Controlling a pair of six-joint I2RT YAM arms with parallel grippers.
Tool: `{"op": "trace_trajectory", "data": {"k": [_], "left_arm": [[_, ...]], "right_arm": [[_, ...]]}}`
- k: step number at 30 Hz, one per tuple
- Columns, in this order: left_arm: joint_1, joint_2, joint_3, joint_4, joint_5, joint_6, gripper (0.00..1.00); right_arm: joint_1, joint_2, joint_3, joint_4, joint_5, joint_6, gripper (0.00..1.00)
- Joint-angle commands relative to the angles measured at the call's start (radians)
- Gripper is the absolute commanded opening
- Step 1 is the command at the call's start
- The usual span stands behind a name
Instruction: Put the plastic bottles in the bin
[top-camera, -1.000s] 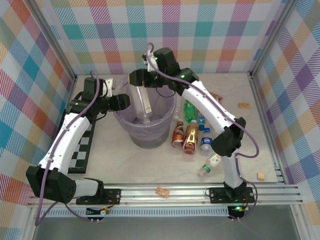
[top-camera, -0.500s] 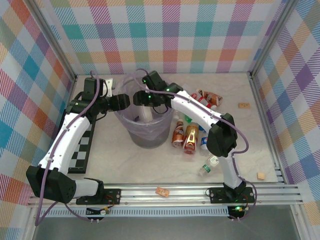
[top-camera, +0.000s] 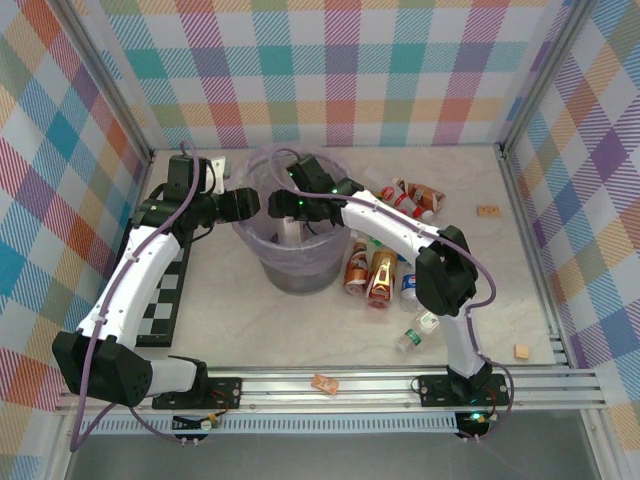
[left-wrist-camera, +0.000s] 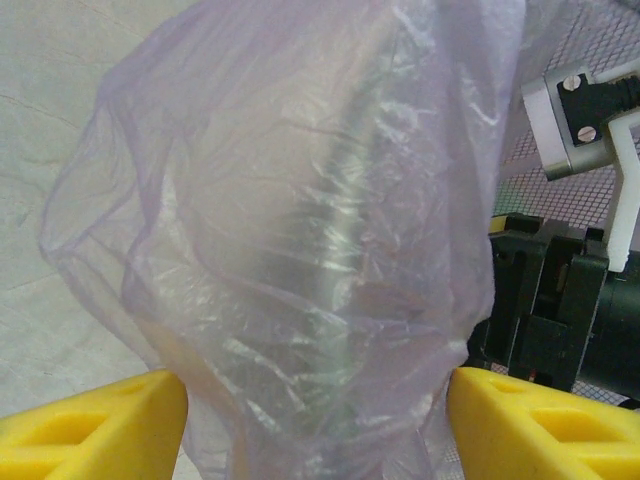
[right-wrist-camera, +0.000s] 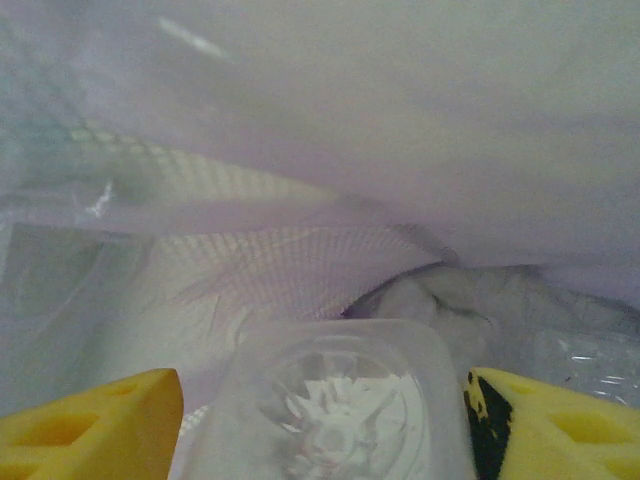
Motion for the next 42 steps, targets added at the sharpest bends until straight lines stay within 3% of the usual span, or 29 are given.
{"op": "trace_trajectory", "data": {"k": [1,15,21,24,35,37,42], "left_arm": [[0.013,0.004,-0.014,0.021,-0.010,-0.003,0.69],[0.013,0.004,-0.016,0.020,-0.016,-0.003,0.69],[0.013,0.005,-0.016,0.018,-0.016,-0.002,0.69],[0.013,0.004,-0.013,0.015,-0.020,0.000,0.69],[0.013,0.004,-0.010,-0.002,-0.031,0.011,0.69],[0.013,0.002,-0.009,-0.003,-0.034,0.013,0.69],[0.013,0.006,-0.008,-0.003,-0.035,0.013,0.69]], "right_arm": [[0.009,-0.053,0.061,-0.037,0.016,-0.023,0.79],[0.057,-0.171,0.325,-0.359,-0.022,-0.211,1.00],[0.043,-0.328,0.310,-0.510,0.070,-0.262,0.99],[-0.014,-0.410,0.290,-0.620,0.073,-0.223,0.99],[-0.316,-0.848,-0.235,-0.731,0.103,-0.046,0.99],[-0.326,-0.886,-0.334,-0.769,0.193,0.036,1.00],[-0.326,-0.922,-0.539,-0.829,0.284,0.214,0.99]]}}
